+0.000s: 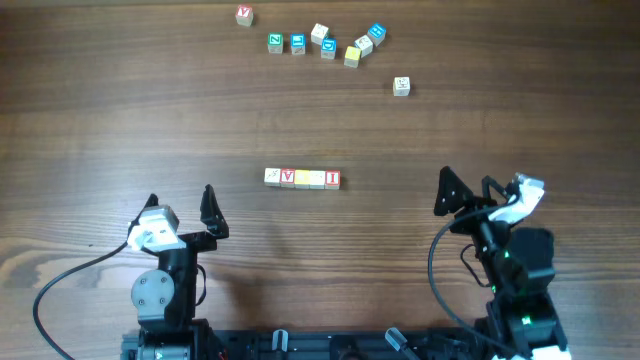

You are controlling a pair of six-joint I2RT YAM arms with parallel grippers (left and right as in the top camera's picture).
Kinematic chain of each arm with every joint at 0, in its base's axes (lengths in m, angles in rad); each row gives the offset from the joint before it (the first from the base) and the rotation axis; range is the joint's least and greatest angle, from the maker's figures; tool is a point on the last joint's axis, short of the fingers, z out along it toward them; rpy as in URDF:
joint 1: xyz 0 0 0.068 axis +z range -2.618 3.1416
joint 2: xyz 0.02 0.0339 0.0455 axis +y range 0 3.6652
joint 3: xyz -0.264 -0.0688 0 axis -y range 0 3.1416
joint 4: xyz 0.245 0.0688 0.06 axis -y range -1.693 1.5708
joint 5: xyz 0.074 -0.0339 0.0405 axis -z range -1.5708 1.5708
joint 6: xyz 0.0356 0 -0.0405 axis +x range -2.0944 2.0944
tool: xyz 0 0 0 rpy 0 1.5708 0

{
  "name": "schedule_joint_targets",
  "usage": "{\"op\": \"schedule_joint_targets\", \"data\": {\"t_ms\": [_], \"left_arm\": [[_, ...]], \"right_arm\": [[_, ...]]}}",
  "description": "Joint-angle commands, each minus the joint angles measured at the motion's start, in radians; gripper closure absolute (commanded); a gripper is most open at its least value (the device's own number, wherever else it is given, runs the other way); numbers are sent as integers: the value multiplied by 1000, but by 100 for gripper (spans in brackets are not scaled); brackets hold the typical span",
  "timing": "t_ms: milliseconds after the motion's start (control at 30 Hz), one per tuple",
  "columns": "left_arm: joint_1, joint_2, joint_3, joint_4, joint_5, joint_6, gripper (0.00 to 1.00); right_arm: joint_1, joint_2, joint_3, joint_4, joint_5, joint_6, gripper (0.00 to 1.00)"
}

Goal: Form a horizontal line

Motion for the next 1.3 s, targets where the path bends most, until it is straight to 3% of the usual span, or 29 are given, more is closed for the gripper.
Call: {"op": "schedule_joint_targets", "data": {"t_ms": [0, 167, 467, 700, 833, 900, 1267], "left_arm": [[-4, -5, -1, -5, 12, 16, 0], [-4, -5, -1, -5, 12, 16, 0], [-4, -5, -1, -5, 12, 16, 0], [-4, -5, -1, -5, 12, 16, 0], [-4, -5, -1, -5, 12, 16, 0], [-4, -5, -1, -5, 12, 16, 0], [-4, -5, -1, -5, 12, 16, 0]], "right_arm": [[-4, -120, -71, 68, 13, 1, 0], [-4, -266, -98, 164, 13, 1, 0], [-5, -417, -100, 128, 13, 1, 0], [-5, -416, -126, 126, 13, 1, 0], [-11, -416, -138, 63, 9, 1, 0], [-42, -416, -138, -50, 6, -4, 0], [-79, -416, -138, -41, -3, 8, 0]]}}
